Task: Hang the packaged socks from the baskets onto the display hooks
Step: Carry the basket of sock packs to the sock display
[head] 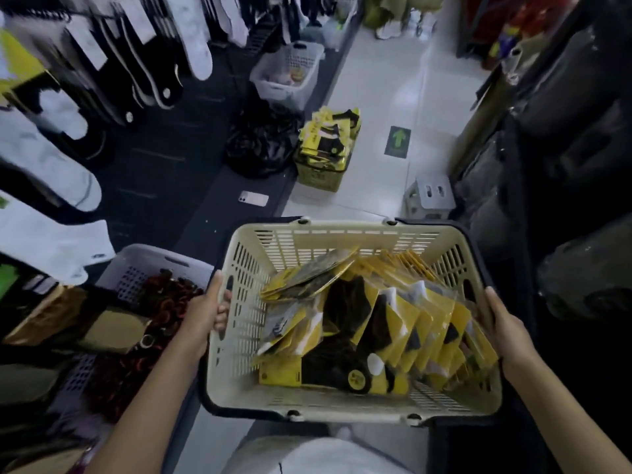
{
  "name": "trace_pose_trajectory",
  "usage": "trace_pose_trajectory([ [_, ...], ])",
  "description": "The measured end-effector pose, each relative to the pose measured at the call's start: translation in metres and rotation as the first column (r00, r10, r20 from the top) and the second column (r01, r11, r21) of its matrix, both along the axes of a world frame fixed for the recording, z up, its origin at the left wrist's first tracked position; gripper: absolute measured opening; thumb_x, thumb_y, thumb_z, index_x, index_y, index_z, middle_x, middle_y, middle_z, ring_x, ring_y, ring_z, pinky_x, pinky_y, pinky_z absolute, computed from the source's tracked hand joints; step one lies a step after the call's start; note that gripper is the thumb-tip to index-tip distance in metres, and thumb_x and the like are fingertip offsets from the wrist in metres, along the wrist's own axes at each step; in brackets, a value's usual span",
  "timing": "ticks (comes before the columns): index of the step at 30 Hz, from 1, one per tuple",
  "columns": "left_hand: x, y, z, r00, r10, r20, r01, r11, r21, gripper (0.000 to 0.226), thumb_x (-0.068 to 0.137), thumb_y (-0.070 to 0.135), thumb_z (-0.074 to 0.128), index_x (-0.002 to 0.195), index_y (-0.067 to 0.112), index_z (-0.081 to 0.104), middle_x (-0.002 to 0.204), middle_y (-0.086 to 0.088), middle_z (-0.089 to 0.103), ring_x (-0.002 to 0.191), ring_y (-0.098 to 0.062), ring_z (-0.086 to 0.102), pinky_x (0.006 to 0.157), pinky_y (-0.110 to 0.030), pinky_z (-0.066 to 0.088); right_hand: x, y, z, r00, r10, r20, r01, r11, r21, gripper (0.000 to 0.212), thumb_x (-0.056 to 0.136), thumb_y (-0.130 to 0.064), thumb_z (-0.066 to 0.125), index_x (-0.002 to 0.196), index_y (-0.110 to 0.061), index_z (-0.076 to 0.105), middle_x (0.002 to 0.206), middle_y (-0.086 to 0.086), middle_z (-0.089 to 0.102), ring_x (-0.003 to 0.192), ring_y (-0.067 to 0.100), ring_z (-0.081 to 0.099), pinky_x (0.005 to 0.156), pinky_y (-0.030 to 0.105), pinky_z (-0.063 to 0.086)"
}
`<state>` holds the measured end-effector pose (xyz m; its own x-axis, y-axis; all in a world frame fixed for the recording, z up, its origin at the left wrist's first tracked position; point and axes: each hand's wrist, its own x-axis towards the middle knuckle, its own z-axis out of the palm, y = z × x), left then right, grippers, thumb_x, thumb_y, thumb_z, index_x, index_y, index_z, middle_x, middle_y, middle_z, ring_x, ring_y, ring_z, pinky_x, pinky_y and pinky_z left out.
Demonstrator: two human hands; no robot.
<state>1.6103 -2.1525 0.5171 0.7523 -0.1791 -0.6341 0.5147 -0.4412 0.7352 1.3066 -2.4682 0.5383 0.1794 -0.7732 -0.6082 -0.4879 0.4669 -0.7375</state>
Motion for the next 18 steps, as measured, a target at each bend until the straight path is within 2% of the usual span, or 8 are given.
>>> trace_pose_trajectory([
  [3,0.062,-0.041,-0.014,0.999,0.033,-0.018,-0.033,0.999,-0.006,0.051,0.091,0.061,0.042,0.067,0.016,0.051,0.039,0.01,0.035,0.031,-0.007,0.031,0.036,-0.017,0.027,0.071,-0.051,-0.014,0.999,0.043,0.011,-0.044,0.999,0.015,0.044,0.086,-0.062,0.052,0.088,-0.022,0.071,0.092,0.005,0.072,0.086,0.022,0.067,0.083,0.04,0.05],
  [5,0.106,-0.067,-0.017,0.997,0.058,-0.044,-0.058,0.998,-0.016,0.051,0.09,0.062,0.043,0.068,0.016,0.051,0.038,0.01,0.035,0.031,-0.007,0.031,0.035,-0.016,0.026,0.118,-0.081,-0.018,0.998,0.06,-0.008,-0.06,0.998,0.012,0.055,0.087,-0.061,0.05,0.102,-0.013,0.071,0.099,0.013,0.07,0.092,0.03,0.066,0.089,0.044,0.049],
  [7,0.143,-0.089,-0.015,0.992,0.109,-0.059,-0.109,0.994,0.003,0.052,0.088,0.062,0.045,0.066,0.016,0.05,0.036,0.009,0.036,0.029,-0.006,0.031,0.034,-0.015,0.027,0.164,-0.111,-0.017,0.995,0.098,-0.017,-0.097,0.995,0.008,0.062,0.089,-0.06,0.049,0.112,-0.005,0.067,0.102,0.016,0.069,0.094,0.032,0.064,0.086,0.043,0.05],
  [10,0.192,-0.114,-0.009,0.982,0.186,-0.039,-0.185,0.983,0.01,0.052,0.088,0.062,0.047,0.064,0.016,0.051,0.035,0.008,0.036,0.027,-0.005,0.031,0.032,-0.014,0.026,0.232,-0.154,-0.011,0.991,0.134,-0.015,-0.135,0.991,-0.014,0.057,0.091,-0.055,0.049,0.111,-0.004,0.066,0.09,0.009,0.068,0.082,0.024,0.063,0.071,0.035,0.048],
  [14,0.237,-0.136,-0.011,0.955,0.291,-0.048,-0.292,0.956,-0.016,0.052,0.089,0.062,0.045,0.066,0.015,0.05,0.038,0.009,0.035,0.029,-0.006,0.03,0.031,-0.016,0.024,0.319,-0.206,-0.009,0.971,0.238,-0.023,-0.239,0.97,-0.037,0.057,0.091,-0.056,0.05,0.112,-0.005,0.065,0.096,0.012,0.067,0.087,0.027,0.062,0.078,0.036,0.046],
  [18,0.26,-0.155,-0.024,0.888,0.457,-0.05,-0.459,0.888,-0.029,0.05,0.09,0.06,0.045,0.066,0.016,0.049,0.041,0.008,0.035,0.031,-0.006,0.029,0.033,-0.016,0.024,0.413,-0.255,-0.019,0.908,0.417,-0.043,-0.419,0.906,-0.052,0.046,0.09,-0.057,0.049,0.1,-0.015,0.065,0.082,0.002,0.065,0.076,0.018,0.061,0.068,0.033,0.047],
])
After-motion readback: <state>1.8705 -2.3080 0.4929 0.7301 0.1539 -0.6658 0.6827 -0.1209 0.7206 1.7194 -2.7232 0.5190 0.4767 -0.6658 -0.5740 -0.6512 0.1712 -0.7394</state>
